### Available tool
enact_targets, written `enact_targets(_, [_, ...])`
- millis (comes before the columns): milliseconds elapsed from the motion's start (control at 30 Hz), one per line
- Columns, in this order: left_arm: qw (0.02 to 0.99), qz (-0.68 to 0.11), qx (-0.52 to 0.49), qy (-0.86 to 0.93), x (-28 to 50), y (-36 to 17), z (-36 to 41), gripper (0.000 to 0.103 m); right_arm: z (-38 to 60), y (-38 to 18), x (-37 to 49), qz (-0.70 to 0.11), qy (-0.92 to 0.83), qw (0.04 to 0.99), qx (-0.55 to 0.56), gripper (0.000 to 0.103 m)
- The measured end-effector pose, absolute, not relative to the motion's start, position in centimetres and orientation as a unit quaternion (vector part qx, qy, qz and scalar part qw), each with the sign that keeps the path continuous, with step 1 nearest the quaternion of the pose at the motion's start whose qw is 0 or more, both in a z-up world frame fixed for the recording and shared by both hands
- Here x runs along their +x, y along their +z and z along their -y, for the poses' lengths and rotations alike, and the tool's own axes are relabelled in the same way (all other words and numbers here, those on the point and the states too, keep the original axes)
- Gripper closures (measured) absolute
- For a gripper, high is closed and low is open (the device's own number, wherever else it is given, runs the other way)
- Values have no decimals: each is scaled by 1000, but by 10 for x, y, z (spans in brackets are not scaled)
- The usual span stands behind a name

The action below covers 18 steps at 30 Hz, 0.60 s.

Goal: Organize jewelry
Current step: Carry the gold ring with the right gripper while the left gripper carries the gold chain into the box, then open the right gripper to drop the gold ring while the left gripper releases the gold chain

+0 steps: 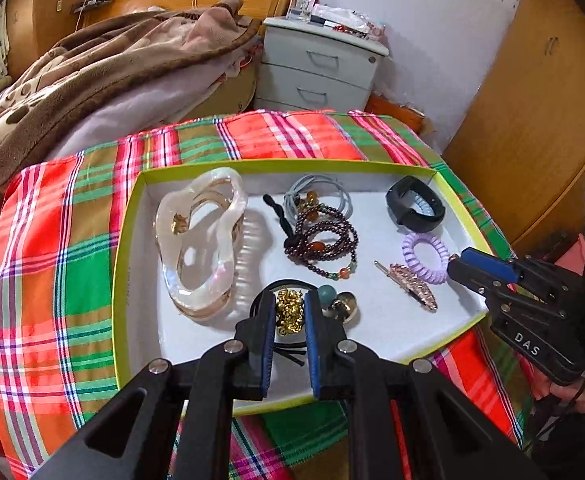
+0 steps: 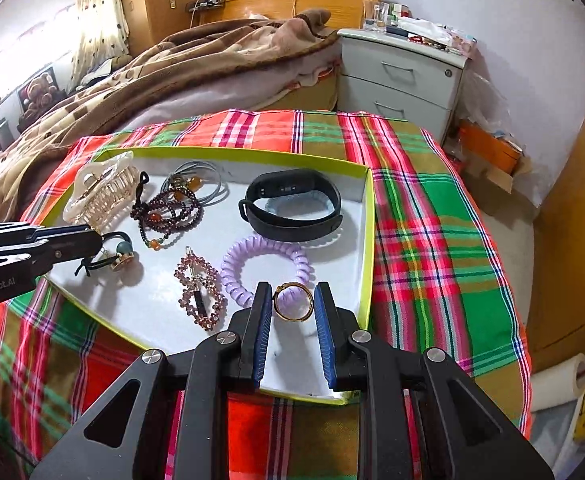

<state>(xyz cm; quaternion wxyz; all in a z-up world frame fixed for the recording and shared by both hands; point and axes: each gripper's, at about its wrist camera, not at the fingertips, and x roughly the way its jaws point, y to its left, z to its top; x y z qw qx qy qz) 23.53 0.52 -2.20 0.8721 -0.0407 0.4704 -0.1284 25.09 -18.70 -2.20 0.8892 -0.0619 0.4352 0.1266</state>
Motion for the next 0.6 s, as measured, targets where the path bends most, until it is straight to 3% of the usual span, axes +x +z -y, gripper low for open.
enact_targets(400, [866,-483,-42,-120,235,-31,-6,88,183,-22,251,-434,121,890,-78,80])
enact_targets(600, [866,-483,-43,-121,236,-32,-6,81,184,-22,252,-435,120,889,-70,80])
